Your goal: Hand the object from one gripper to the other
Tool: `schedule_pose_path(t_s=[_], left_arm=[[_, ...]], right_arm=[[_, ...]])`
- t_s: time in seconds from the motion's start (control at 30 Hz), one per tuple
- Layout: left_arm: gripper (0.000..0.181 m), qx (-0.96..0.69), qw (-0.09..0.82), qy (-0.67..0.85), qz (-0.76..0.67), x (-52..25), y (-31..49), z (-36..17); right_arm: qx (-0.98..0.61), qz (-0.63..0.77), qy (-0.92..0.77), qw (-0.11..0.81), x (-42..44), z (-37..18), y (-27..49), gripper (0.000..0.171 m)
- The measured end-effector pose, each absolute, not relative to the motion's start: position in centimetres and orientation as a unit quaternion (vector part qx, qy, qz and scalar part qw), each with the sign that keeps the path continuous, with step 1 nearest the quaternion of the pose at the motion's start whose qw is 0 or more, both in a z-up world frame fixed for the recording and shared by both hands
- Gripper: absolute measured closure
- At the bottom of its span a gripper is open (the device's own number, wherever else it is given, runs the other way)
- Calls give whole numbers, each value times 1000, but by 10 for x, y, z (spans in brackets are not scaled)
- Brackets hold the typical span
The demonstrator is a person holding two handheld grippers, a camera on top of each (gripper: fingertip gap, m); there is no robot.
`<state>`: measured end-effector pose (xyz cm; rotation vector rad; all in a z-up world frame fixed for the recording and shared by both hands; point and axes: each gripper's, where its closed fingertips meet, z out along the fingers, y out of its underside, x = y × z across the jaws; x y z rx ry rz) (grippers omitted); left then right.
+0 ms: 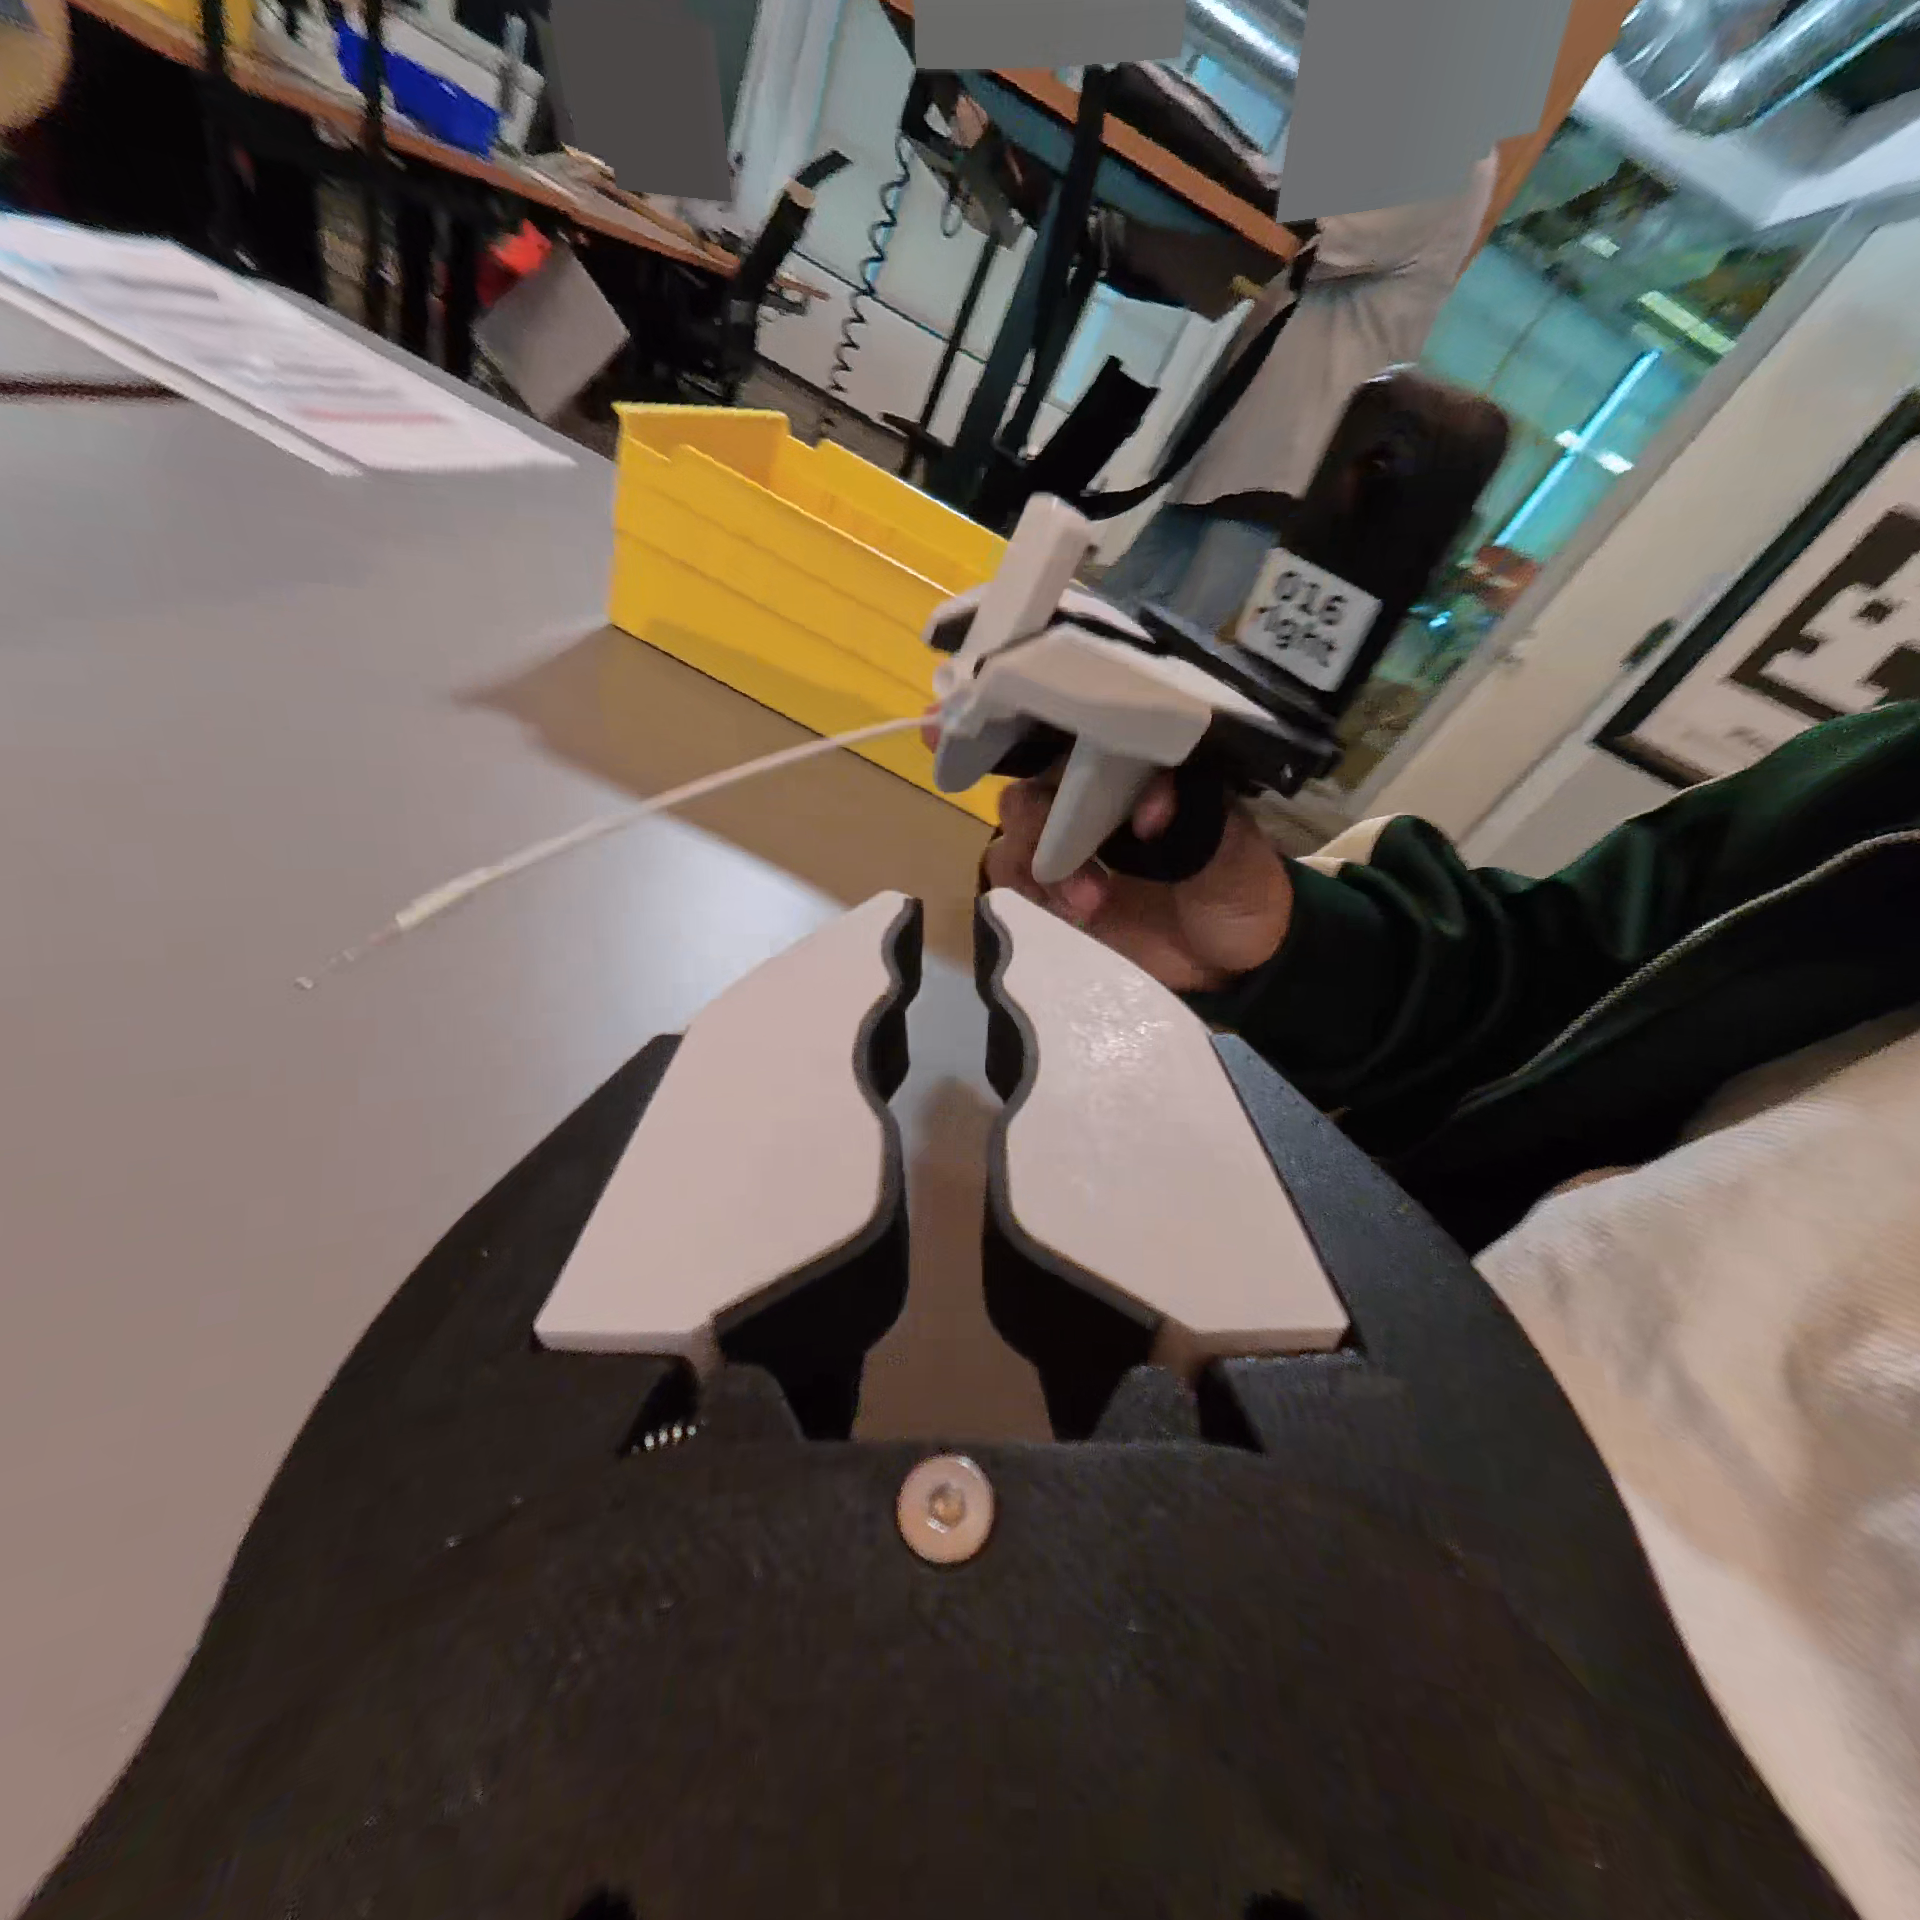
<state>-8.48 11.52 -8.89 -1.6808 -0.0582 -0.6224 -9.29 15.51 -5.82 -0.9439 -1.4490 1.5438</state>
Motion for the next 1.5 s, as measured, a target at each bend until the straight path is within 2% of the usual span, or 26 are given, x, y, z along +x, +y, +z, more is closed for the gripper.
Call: schedule_pose_path(t_s=[0.17, 0.3, 0.53, 0.87, 1.07, 1.23, 1.5], left_arm=[[164, -695, 639, -43, -326, -76, 120, -84], [158, -658, 671, -53, -336, -78, 118, -72], [166, -583, 718, -109, -365, -110, 104, -54], [166, -481, 719, -214, -454, -147, 93, -56], [173, -462, 738, -209, -444, -154, 86, -48], [164, -459, 731, -212, -459, -151, 89, -49], [170, -444, 730, -228, -467, -156, 88, -51]], right_arm=[[-411, 774, -415, 242, -89, -40, 151, 159], [-421, 810, -374, 164, -91, -45, 134, 159], [-425, 822, -347, 156, -90, -44, 145, 159], [-417, 831, -339, 148, -89, -41, 145, 159], [-420, 833, -330, 144, -89, -42, 147, 159], [-420, 836, -325, 141, -89, -41, 148, 159], [-417, 840, -320, 136, -88, -40, 147, 159]])
